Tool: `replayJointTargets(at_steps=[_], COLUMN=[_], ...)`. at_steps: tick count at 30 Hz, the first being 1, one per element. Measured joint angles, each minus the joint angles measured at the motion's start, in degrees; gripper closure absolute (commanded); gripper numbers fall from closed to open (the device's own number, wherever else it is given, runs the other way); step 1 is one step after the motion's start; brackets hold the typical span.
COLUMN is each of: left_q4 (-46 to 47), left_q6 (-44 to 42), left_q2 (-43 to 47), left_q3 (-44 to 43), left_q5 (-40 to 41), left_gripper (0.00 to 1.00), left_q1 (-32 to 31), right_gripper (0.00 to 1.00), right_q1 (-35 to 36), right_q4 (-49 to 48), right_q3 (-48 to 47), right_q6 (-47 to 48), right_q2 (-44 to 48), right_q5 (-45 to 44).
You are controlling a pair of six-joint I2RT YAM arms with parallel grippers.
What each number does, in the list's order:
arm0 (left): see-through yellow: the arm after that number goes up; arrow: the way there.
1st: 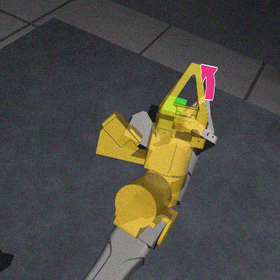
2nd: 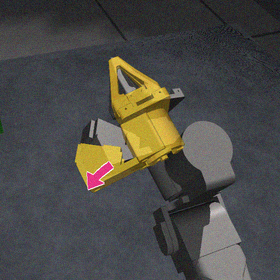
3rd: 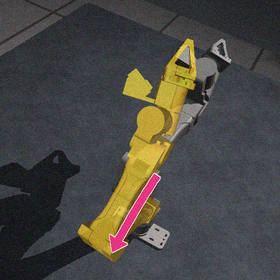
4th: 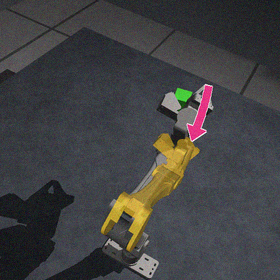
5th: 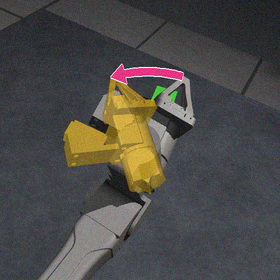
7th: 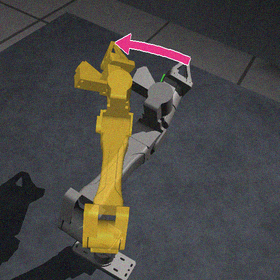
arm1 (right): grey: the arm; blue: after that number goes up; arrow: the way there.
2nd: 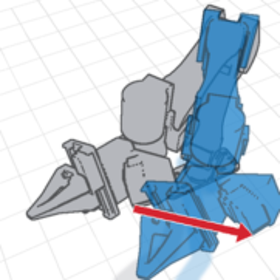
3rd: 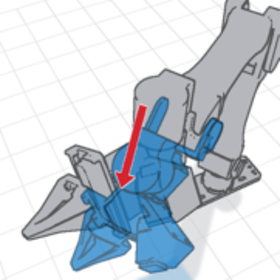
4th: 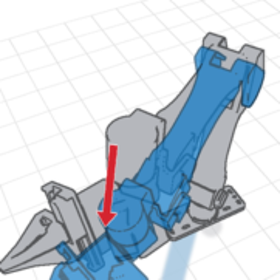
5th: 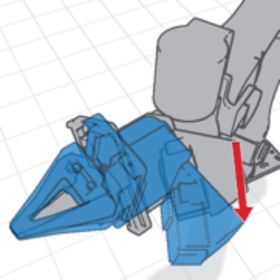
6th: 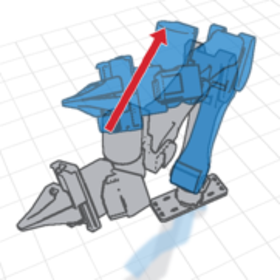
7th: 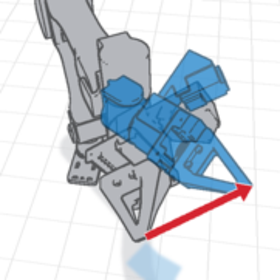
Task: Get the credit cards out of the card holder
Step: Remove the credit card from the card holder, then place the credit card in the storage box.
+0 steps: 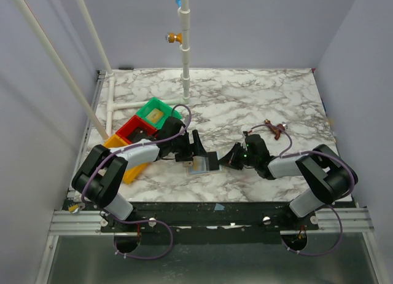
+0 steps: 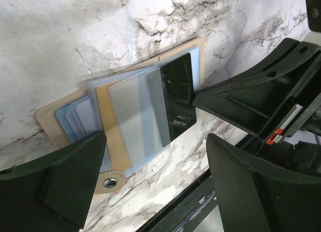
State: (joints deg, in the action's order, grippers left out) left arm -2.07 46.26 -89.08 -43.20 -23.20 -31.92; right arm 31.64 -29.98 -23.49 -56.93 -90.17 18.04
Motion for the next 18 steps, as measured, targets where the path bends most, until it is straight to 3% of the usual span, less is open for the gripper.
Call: replayJointTargets(at_steps=[18], left_q4=[-0.44], left_q6=[-0.31], left_q2=[0.00], left_q3=[-0.20], left_q5=[0.02], left_gripper=[0.15], left_q1=[0.11], right_gripper=[0.99], right_q1=[-2.49], right_q4=[2.95], right_q3=[1.97], right_q6=[0.66], right_q2=[3.67], right_q5=[-0.72])
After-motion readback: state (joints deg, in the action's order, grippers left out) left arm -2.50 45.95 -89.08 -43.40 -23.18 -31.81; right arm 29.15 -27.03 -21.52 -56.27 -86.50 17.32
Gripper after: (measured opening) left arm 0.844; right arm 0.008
